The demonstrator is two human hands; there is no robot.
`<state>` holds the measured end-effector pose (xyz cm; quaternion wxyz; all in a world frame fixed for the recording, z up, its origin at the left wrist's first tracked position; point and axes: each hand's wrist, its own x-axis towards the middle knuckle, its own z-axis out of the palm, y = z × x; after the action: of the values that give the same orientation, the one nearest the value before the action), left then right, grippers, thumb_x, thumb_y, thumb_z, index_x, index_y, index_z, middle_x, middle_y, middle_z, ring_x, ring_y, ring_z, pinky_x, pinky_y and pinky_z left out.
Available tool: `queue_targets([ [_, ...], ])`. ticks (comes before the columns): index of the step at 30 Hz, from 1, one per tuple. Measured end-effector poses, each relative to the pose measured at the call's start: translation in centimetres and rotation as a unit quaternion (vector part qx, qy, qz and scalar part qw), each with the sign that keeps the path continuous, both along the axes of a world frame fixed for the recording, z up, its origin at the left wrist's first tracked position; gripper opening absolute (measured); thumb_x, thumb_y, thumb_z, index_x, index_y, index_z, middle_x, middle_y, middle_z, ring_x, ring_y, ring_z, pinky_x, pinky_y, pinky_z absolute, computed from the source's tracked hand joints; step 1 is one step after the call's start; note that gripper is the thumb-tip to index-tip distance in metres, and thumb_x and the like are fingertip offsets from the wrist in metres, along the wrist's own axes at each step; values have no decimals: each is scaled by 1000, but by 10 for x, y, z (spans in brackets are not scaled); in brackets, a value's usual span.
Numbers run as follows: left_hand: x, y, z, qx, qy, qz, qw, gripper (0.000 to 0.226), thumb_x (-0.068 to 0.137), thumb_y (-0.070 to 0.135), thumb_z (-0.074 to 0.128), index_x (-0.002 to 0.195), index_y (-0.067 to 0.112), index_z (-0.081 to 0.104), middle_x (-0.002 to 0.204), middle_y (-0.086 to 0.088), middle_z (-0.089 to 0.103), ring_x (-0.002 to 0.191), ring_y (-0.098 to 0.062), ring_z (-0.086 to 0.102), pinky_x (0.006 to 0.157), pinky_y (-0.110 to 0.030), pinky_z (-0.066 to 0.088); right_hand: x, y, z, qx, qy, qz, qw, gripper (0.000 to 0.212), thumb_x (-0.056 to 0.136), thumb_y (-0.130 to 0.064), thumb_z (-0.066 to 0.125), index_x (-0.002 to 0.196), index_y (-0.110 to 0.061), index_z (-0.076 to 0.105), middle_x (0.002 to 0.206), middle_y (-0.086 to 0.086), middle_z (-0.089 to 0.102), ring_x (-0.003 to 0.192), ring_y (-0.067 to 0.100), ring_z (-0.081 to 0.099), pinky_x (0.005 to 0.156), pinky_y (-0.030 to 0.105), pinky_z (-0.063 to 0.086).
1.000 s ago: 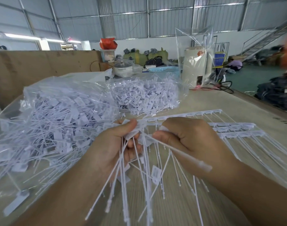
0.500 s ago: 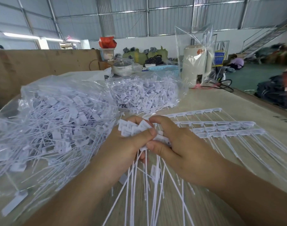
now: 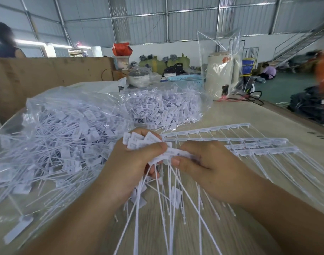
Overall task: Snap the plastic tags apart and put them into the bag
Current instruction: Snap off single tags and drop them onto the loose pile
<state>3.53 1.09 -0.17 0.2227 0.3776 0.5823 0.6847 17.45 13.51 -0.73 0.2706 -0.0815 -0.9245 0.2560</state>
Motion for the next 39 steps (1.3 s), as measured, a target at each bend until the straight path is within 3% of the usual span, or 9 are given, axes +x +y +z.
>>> queue_targets([
  [3,4,-1,0,6,-1,-11,1000,22,63,26,86,75,19,68,67,-6,68,51,-19,61,44,-25,47,-2,-3,-1,17,25,4,1000,29,95,-39,53,68,-33,45,51,-13,45,46,7,44,46,19,26],
  [6,4,-2,-1,-9,10,0,1000,32,57,32,85,80,16,69,73,-10,70,57,-23,60,45,-25,48,-2,-2,-3,11,24,10,1000,26,95,-39,54,73,-26,53,49,-11,42,45,8,43,45,18,26],
  [12,4,1,-1,-5,0,4,1000,28,61,22,80,81,10,65,71,-12,69,52,-20,62,42,-24,48,-2,4,-1,-33,-25,42,998,34,95,-43,53,62,-38,46,49,-12,44,43,5,39,46,21,30],
  [19,-1,3,-1,17,-63,4,998,20,53,25,82,66,21,68,58,-6,62,38,-14,49,39,-25,45,-1,6,2,-19,-4,25,999,36,95,-38,55,63,-28,44,51,-12,44,44,7,39,46,24,30],
  [21,-2,5,-3,15,-97,-7,995,26,51,23,85,69,18,68,51,-4,55,35,-12,42,40,-24,45,-1,6,2,-16,14,26,999,34,95,-36,56,64,-26,46,52,-11,43,46,8,40,47,29,33],
  [24,-1,8,-4,2,-149,-17,989,36,49,24,83,77,11,65,46,-3,48,34,-11,40,38,-22,42,-3,5,2,0,45,31,999,32,95,-37,54,66,-26,47,55,-12,44,48,8,41,47,22,30],
  [28,0,9,-2,-7,-188,-35,982,9,60,19,76,55,19,68,50,-4,47,32,-9,39,35,-20,40,-4,3,2,40,68,19,997,31,93,-38,52,65,-31,41,54,-12,41,51,9,42,49,25,33],
  [33,6,11,-3,-32,-249,-28,968,12,61,18,72,51,13,66,45,-1,42,30,-7,34,31,-17,37,-4,0,2,137,77,-24,987,30,95,-38,46,68,-27,36,56,-14,33,54,12,39,52,37,39],
  [39,5,13,-1,-22,-228,17,973,16,56,20,74,43,17,66,44,-1,45,28,-7,37,32,-17,39,-6,-3,2,131,72,-35,988,38,95,-41,43,62,-35,24,55,-13,32,54,9,36,54,36,39],
])
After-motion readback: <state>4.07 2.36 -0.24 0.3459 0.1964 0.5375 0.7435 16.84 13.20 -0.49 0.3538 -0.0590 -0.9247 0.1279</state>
